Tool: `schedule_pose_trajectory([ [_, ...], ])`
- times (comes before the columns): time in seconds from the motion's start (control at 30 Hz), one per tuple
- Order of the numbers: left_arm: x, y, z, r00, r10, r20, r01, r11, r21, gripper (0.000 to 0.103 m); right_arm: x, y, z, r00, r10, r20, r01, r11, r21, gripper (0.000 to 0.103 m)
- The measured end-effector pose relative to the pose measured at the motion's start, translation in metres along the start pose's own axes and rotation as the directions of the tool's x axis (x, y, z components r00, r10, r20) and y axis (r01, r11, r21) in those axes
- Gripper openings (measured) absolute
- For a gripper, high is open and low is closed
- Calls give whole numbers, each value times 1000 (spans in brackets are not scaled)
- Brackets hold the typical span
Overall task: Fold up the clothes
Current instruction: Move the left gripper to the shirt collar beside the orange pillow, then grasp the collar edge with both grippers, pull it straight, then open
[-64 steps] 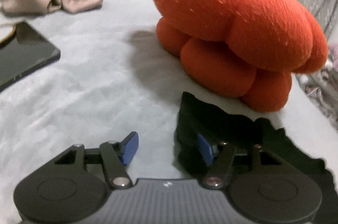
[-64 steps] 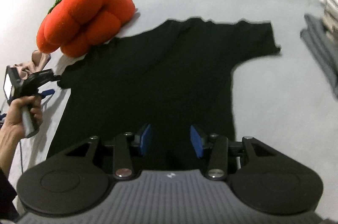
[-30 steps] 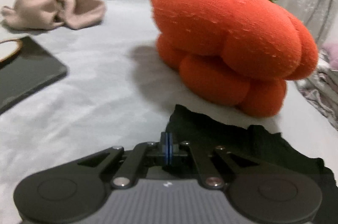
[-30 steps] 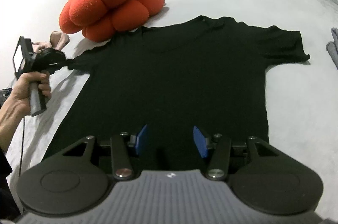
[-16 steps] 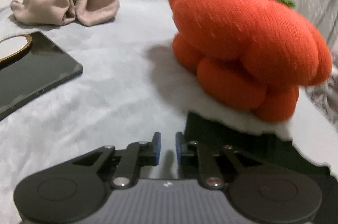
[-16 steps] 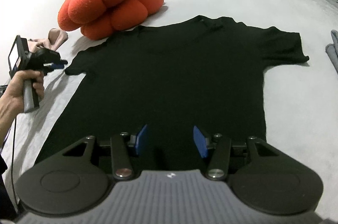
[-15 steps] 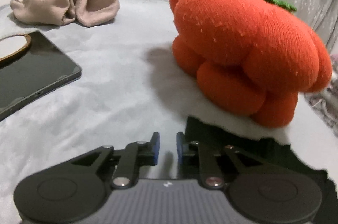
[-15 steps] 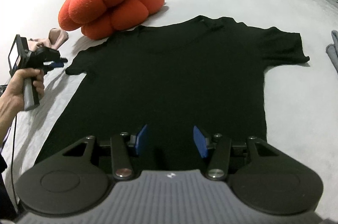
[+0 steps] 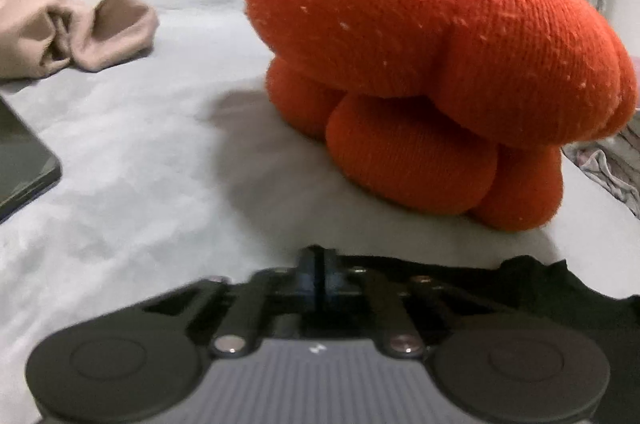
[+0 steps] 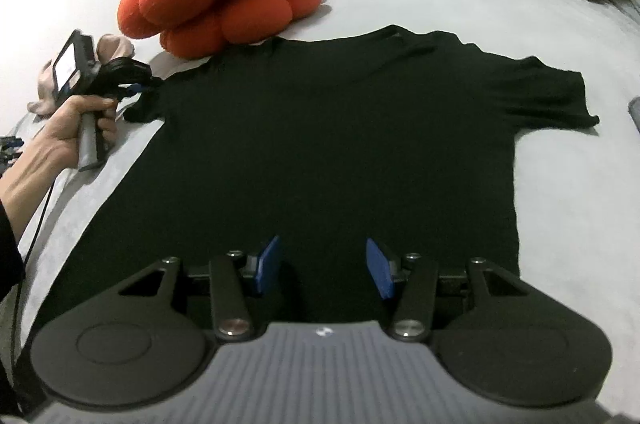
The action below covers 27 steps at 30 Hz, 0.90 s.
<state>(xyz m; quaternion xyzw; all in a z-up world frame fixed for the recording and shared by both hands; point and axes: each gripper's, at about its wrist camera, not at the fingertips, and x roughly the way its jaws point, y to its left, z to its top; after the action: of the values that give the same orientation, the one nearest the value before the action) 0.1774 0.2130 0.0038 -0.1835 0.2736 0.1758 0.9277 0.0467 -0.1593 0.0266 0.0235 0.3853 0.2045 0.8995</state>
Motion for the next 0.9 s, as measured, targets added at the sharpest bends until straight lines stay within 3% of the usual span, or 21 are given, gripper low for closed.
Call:
schedule_pose_trajectory([
  [0.3, 0, 26, 6, 1000, -26, 3, 26, 994, -107, 2, 12, 2, 5, 999, -15, 40, 15, 1000, -3, 53],
  [0.43, 3, 27, 3, 999, -36, 11, 37, 993, -111, 2, 31, 8, 35, 997, -5, 79, 6, 1000, -20, 53],
  [0.53, 3, 25, 2, 999, -31, 15, 32, 995, -97, 2, 61, 27, 73, 991, 48, 122, -37, 995, -89, 52],
  [0.57, 3, 24, 2, 1000, -26, 16, 28, 996, -89, 2, 74, 35, 87, 989, 73, 131, -58, 992, -112, 51],
  [0.63, 3, 21, 2, 1000, -17, 19, 18, 997, -72, 2, 104, 50, 113, 983, 125, 135, -104, 983, -150, 31],
  [0.7, 4, 18, 2, 1000, -8, 20, 9, 998, -57, 2, 136, 63, 135, 981, 150, 121, -129, 978, -163, 19],
  [0.9, 4, 18, 2, 1000, -5, 18, 6, 999, -49, 2, 213, 86, 174, 990, 123, 67, -111, 980, -164, 17],
])
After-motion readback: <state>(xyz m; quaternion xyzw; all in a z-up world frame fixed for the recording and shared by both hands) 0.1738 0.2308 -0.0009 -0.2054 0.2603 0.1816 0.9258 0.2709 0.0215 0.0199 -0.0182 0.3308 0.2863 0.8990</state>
